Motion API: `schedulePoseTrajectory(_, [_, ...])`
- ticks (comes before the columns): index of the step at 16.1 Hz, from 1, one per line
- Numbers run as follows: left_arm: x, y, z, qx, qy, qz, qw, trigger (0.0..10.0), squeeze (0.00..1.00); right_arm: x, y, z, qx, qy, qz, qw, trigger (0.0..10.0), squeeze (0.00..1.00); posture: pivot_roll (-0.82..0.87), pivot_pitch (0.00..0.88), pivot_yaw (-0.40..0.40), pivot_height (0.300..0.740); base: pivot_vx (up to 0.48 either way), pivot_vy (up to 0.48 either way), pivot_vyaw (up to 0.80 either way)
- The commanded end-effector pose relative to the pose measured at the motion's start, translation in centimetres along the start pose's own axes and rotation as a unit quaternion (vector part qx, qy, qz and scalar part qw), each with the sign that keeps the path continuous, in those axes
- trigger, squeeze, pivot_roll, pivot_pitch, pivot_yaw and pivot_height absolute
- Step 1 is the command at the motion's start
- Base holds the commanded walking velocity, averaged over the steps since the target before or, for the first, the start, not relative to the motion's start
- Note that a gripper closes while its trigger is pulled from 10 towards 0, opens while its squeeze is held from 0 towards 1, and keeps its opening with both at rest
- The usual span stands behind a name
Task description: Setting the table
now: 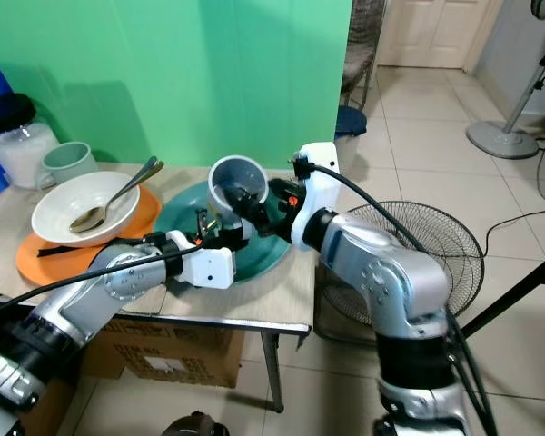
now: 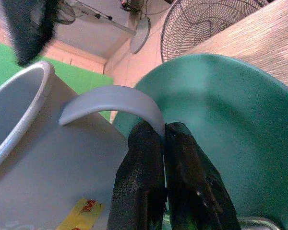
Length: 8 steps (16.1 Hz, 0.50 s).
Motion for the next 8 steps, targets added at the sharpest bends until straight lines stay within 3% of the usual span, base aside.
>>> schedulePoseTrajectory(1, [0.6, -0.2, 0.1, -0.002, -0.028, 0.004, 1.0, 0.0, 0.0, -0.9, -0.2, 0.6, -0.003, -0.013, -0.03, 0.999, 10.0, 0.18, 0.1, 0.0, 0.031, 0.727, 0.0, 0.0, 0.0])
schedulePoseTrajectory(2, [0.7, -0.3, 0.1, -0.002, -0.034, 0.005, 0.999, 0.0, 0.0, -1.4, -0.4, 0.8, -0.006, -0.029, -0.045, 0.999, 10.0, 0.0, 0.1, 0.0, 0.031, 0.727, 0.0, 0.0, 0.0])
schedulePoseTrajectory(3, [1.0, -0.6, 0.1, -0.003, -0.052, 0.007, 0.999, 0.0, 0.0, -2.1, -0.7, 0.8, -0.001, -0.067, -0.069, 0.995, 10.0, 0.0, 0.1, 0.0, 0.029, 0.727, 0.0, 0.0, 0.0])
schedulePoseTrajectory(4, [1.0, -0.7, 0.3, -0.008, -0.059, 0.008, 0.998, 0.0, 0.0, -2.0, -0.9, 0.3, 0.012, -0.104, -0.063, 0.992, 10.0, 0.0, 0.1, 0.0, 0.028, 0.727, 0.0, 0.0, 0.0])
schedulePoseTrajectory(5, [1.0, -0.9, 0.6, -0.014, -0.064, 0.007, 0.998, 0.0, 0.0, -1.6, -1.2, -0.1, 0.023, -0.142, -0.054, 0.988, 7.4, 0.0, 0.1, 0.0, 0.027, 0.727, 0.0, 0.0, 0.0])
schedulePoseTrajectory(6, [1.0, -0.9, 0.6, -0.015, -0.067, 0.008, 0.998, 0.0, 0.0, -1.7, -1.3, -0.3, 0.027, -0.151, -0.057, 0.986, 2.4, 0.0, 0.1, 0.0, 0.026, 0.727, 0.0, 0.0, 0.0])
schedulePoseTrajectory(7, [1.1, -1.0, 0.6, -0.013, -0.074, 0.011, 0.997, 0.0, 0.0, -2.2, -1.4, -0.7, 0.041, -0.169, -0.078, 0.982, 0.0, 0.0, 0.1, 0.0, 0.025, 0.727, 0.0, 0.0, 0.0])
schedulePoseTrajectory(8, [1.2, -1.0, 0.6, -0.013, -0.075, 0.012, 0.997, 0.0, 0.0, -2.3, -1.4, -0.8, 0.044, -0.174, -0.084, 0.98, 0.0, 0.0, 0.1, 0.0, 0.025, 0.727, 0.0, 0.0, 0.0])
Point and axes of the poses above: a point about 5 cm out from each wrist's last joint towards the gripper, its own y axis pointing back from the gripper into the wrist, its own z axis along the axis of the wrist's last joint, x = y × z, the point moved 6 cm from there along -y, pointing out of the wrist towards the gripper, and after that the axes turned 15 degrees about -y, right-handed, at the moved point
